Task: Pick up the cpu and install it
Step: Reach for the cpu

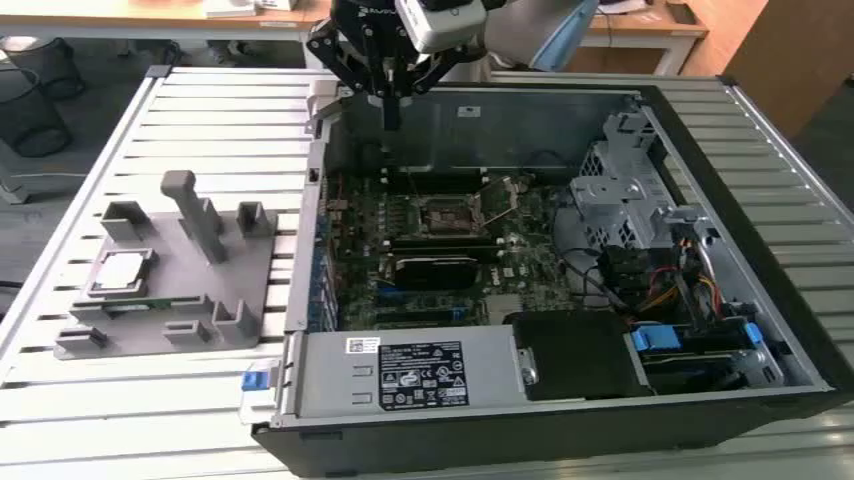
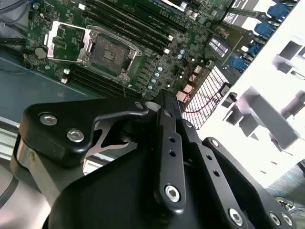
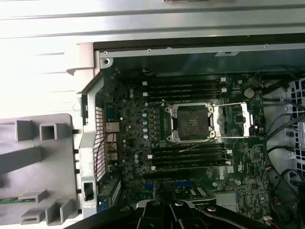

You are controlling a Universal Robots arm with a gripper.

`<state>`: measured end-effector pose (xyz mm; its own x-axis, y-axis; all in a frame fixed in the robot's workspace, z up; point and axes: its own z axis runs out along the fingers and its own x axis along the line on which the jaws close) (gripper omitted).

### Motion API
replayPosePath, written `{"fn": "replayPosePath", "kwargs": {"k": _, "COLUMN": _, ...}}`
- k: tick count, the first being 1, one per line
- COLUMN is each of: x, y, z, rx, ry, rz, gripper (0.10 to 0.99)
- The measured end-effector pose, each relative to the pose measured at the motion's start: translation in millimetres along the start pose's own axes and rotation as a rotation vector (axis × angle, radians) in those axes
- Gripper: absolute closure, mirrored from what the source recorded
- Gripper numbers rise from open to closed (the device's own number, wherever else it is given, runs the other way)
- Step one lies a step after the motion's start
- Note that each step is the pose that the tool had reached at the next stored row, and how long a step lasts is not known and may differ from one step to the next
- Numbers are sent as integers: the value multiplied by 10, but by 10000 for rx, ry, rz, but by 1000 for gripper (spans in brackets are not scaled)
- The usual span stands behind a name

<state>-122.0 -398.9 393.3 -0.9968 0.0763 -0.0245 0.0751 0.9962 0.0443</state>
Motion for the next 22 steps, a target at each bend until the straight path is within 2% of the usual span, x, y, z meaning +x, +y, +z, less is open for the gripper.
{"fn": "replayPosePath", "kwargs": {"k": 10, "x": 19, "y": -1, "z": 0, "rx": -1, "ry": 0, "rz": 0, "gripper": 980}}
{"fn": "replayPosePath", "kwargs": {"k": 22, "x": 126, "y": -10, "z": -2, "rx": -1, "ry": -1, "rz": 0, "gripper": 980}}
